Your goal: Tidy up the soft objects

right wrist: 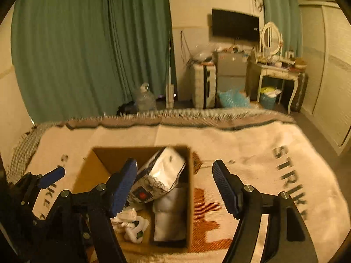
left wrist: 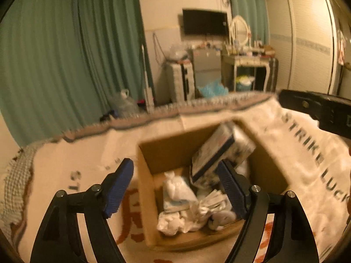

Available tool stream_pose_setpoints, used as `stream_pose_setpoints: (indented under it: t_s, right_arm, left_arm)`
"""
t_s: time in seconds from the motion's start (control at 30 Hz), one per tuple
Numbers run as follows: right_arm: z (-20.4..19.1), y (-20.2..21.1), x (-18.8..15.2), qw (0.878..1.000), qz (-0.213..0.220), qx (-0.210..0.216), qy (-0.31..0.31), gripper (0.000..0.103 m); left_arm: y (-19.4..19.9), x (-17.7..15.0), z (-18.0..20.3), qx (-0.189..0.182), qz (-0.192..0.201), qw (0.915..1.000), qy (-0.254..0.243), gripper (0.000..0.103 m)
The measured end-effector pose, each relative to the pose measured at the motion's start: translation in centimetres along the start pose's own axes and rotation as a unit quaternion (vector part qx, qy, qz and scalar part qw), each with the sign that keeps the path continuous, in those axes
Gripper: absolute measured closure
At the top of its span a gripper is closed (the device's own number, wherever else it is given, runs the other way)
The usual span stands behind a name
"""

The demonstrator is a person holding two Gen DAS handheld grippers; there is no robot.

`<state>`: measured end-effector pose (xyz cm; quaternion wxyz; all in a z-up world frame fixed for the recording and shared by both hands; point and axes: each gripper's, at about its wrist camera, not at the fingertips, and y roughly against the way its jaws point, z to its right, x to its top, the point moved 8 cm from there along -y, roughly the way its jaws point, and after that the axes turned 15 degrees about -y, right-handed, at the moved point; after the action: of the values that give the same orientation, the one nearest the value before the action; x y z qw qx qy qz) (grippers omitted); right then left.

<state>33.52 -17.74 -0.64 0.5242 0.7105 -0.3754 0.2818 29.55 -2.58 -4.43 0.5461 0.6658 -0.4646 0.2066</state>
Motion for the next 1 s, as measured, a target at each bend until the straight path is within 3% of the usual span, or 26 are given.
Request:
stream_pose_setpoints:
  t_s: [0.13,0.23,0.33,0.5,0.6,0.8,1.0]
  right_arm:
    - [-0.6,7.1,2.7,0.999,0.036,0.003,0.008,0.032]
    - [-1.6,13.0,4.4,0.997,0.069,0.011,0.019,0.031]
    - [-2.5,19.0,5.6,0.994,0.106,0.016,0.026,0.028]
    - [-4.4,27.7,6.5,0.984,0.172,0.034,0.036,0.009]
    - [-5.2,30.7,6.1,0.980,0.189,0.053,0.037,0.000]
    - [-5.2,33.7,3.6,0.975,0.207,0.078,0.038,0.000]
    - [-3.3,31.2,-0.2,0.974,0.204,0.090,0.029,0.000]
  left_arm:
    - [7.2,3.7,-1.8,0.016,0.053,0.9984,0.016,0.023]
    - [13.0,6.1,-3.0,0.029,0.108,0.9932,0.032,0.008]
    - [18.5,7.9,-3.8,0.040,0.154,0.9865,0.039,0.008]
    - [26.5,8.8,-4.5,0.061,0.219,0.9730,0.041,0.008]
    - [29.6,8.1,-4.8,0.069,0.249,0.9649,0.049,0.008]
    - [31.1,5.0,-4.6,0.100,0.262,0.9582,0.057,0.008]
    - [27.3,1.1,-4.1,0.111,0.225,0.9649,0.079,0.008]
